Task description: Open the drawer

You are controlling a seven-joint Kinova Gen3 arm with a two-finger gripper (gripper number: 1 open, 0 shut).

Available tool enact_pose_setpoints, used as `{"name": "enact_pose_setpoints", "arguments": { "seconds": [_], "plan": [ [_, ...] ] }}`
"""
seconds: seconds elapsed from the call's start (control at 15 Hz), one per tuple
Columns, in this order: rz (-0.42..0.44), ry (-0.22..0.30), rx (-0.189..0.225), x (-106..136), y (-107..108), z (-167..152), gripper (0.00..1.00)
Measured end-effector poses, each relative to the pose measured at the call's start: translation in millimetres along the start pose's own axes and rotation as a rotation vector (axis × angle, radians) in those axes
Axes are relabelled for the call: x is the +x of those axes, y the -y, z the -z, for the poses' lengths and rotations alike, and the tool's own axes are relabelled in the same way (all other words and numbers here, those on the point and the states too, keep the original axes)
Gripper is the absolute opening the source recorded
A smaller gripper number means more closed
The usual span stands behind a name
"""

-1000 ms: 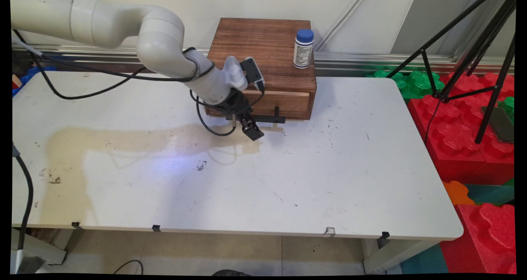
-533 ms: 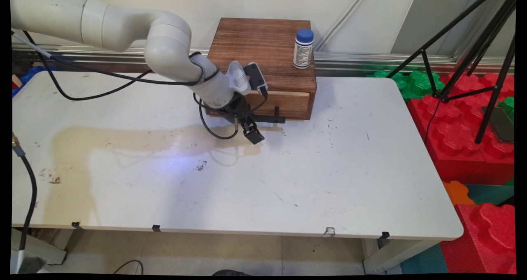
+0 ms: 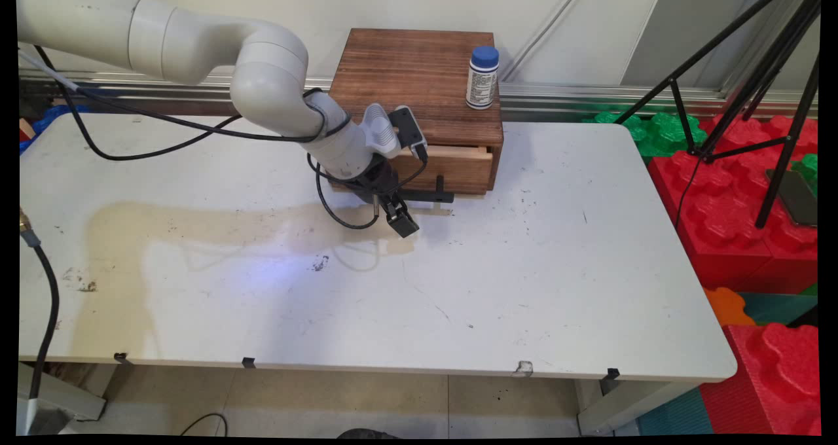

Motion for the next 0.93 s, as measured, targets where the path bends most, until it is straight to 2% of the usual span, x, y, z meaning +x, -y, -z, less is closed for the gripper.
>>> {"name": "enact_pose_setpoints", "arguments": {
  "seconds": [0.93],
  "plan": [
    [0.02,0.069,-0.061,-6.9,-39.3,13.1,1.0]
  ]
}}
